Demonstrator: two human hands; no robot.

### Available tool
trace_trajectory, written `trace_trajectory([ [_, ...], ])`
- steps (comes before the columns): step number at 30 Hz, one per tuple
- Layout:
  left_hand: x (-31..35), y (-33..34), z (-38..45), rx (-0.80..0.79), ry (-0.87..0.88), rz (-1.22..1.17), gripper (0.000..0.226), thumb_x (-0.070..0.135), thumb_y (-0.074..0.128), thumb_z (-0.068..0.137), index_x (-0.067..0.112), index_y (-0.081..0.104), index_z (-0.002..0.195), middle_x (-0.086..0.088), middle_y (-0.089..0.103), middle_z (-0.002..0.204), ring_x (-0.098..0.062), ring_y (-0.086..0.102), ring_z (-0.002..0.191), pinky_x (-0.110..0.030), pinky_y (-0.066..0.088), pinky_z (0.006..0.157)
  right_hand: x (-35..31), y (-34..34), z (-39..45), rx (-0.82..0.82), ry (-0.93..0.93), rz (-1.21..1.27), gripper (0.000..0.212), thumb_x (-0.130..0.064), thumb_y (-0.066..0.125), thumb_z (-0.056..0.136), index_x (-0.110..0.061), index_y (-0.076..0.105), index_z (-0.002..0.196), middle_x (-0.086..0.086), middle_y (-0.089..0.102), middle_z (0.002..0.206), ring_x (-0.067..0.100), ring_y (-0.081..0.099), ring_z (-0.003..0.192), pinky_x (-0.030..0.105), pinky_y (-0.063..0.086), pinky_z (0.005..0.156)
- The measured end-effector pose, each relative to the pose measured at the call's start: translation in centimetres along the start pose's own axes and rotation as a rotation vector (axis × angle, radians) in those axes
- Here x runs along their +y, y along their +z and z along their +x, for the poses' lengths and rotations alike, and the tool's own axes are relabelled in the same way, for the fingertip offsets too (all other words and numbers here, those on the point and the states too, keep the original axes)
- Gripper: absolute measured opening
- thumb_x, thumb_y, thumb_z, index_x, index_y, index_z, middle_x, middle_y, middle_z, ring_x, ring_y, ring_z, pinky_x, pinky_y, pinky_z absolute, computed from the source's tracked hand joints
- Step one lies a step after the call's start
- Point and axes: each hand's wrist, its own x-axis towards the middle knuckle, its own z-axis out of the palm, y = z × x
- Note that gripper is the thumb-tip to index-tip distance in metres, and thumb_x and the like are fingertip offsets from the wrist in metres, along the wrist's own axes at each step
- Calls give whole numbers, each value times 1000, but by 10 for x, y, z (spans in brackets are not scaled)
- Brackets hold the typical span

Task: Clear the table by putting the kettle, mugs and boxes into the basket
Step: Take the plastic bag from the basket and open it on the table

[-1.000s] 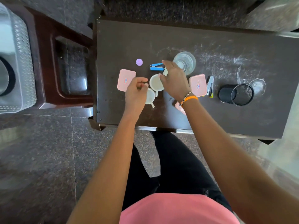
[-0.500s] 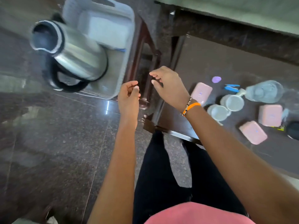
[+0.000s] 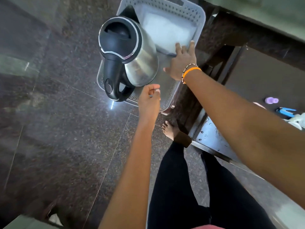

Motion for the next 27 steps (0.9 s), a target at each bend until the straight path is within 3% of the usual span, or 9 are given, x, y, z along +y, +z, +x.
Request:
trace_trajectory([
  [4, 0, -2, 7, -11, -6, 5, 26, 12, 48, 92, 35, 57, 85, 5, 53, 84, -7, 51, 69, -23, 42, 71, -5, -2, 9, -22, 24, 0, 57, -51, 26, 96, -13, 54, 129, 16, 17, 157, 32, 28, 140, 58, -6, 117],
  [6, 3, 0, 7, -21, -2, 10, 25, 13, 48, 92, 36, 57, 85, 7, 54, 86, -7, 53, 72, -24, 42, 74, -3, -8, 7, 29, 38, 100, 52, -42, 28, 98, -8, 56, 124, 17, 30, 152, 33, 40, 133, 57, -2, 117],
  [9, 12, 4, 4, -14, 29, 20, 26, 13, 49, 92, 36, 57, 84, 8, 55, 86, -8, 53, 74, -28, 45, 80, 5, -22, -2, 213, 92, 429, 39, -26, 34, 98, -2, 59, 116, 16, 54, 131, 34, 53, 118, 45, 20, 114],
  [11, 20, 9, -1, -6, 60, 10, 23, 14, 50, 92, 35, 58, 86, 7, 56, 87, -9, 54, 76, -32, 47, 86, 16, -31, -17, 360, 161, 703, 32, -18, 40, 95, -7, 63, 113, 11, 62, 124, 30, 55, 116, 34, 36, 102],
  [15, 42, 26, -21, 1, 145, -47, 9, 25, 54, 92, 30, 60, 96, 11, 57, 86, -9, 56, 81, -34, 51, 90, 38, -43, -74, 536, 246, 1167, 28, -5, 51, 84, -16, 74, 97, 4, 73, 103, 20, 67, 96, 30, 50, 92],
  [18, 58, 52, -41, 8, 211, -43, 10, 34, 56, 90, 26, 58, 97, 8, 58, 92, -17, 59, 89, -36, 50, 90, 59, -33, -125, 484, 203, 1414, 28, 2, 53, 78, -16, 73, 87, 6, 72, 88, 20, 67, 80, 39, 57, 84],
  [20, 64, 73, -57, -21, 182, -42, 13, 40, 56, 90, 27, 55, 88, 6, 58, 88, -16, 60, 80, -33, 51, 82, 74, -19, -158, 448, 158, 1506, 27, 4, 59, 75, -21, 67, 81, 1, 67, 80, 9, 61, 66, 33, 56, 74],
  [23, 56, 102, -80, -70, 113, -30, 21, 36, 60, 88, 16, 56, 85, -4, 64, 82, -15, 59, 70, -28, 49, 69, 100, 7, -203, 396, 129, 1536, 30, 7, 67, 71, -22, 59, 75, -4, 58, 67, -1, 46, 50, 13, 42, 58],
  [27, 30, 135, -116, -167, 81, 66, 10, 19, 62, 88, 9, 61, 85, -10, 68, 83, -10, 61, 65, -22, 51, 65, 141, 41, -255, 313, 118, 1562, 30, 4, 73, 71, -20, 56, 69, -4, 55, 58, -2, 47, 46, 9, 40, 54],
])
